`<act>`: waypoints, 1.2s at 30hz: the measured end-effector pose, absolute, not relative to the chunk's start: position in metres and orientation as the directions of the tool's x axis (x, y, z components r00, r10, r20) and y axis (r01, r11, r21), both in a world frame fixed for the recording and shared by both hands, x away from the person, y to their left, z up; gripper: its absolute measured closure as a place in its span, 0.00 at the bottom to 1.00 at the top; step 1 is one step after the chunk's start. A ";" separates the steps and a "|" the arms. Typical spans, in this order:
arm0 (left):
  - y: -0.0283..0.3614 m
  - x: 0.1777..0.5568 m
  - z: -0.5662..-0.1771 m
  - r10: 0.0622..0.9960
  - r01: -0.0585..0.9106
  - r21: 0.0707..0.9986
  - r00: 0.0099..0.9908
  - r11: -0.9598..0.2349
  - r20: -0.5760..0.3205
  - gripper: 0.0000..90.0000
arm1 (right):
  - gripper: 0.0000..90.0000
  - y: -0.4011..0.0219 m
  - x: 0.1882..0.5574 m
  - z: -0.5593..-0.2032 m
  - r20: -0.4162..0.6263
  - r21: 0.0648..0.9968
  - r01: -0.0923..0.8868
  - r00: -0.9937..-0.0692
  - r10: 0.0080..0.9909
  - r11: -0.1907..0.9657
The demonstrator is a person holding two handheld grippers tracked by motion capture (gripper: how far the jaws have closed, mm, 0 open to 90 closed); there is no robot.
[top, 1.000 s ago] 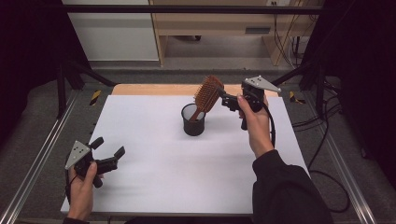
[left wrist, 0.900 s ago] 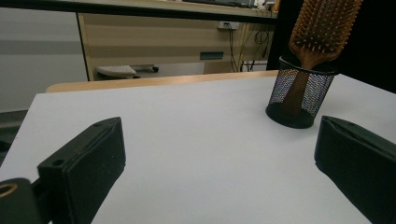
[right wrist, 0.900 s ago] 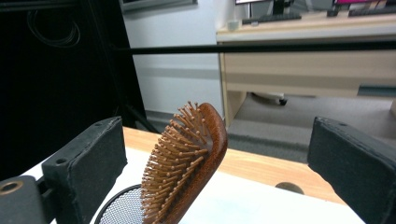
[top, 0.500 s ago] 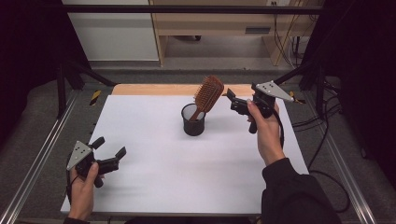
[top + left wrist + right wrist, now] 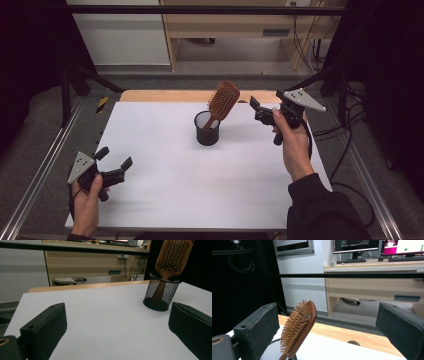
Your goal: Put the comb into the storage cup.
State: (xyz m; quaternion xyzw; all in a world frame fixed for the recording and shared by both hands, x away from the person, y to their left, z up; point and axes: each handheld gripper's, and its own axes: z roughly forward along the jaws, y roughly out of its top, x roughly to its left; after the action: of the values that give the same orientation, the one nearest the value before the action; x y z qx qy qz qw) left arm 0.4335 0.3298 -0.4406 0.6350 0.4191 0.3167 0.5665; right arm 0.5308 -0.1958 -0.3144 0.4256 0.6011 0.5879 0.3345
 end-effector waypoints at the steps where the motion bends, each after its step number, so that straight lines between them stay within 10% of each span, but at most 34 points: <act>1: 0.330 0.433 -0.440 0.891 0.168 0.986 0.448 -0.006 -0.071 0.02 | 0.05 -0.197 0.530 -0.314 0.094 0.992 0.117 -0.413 0.906 -0.049; 36: 0.332 0.411 -0.435 0.896 0.116 0.993 0.440 0.017 -0.067 0.02 | 0.02 -0.247 0.482 -0.324 -0.001 0.999 0.045 -0.393 0.919 0.020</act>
State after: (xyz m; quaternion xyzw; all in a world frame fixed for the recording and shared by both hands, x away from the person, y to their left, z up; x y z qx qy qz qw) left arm 0.4108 0.3319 -0.4346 0.6162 0.4104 0.3343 0.5832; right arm 0.4820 -0.2474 -0.3238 0.3986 0.6048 0.5752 0.3800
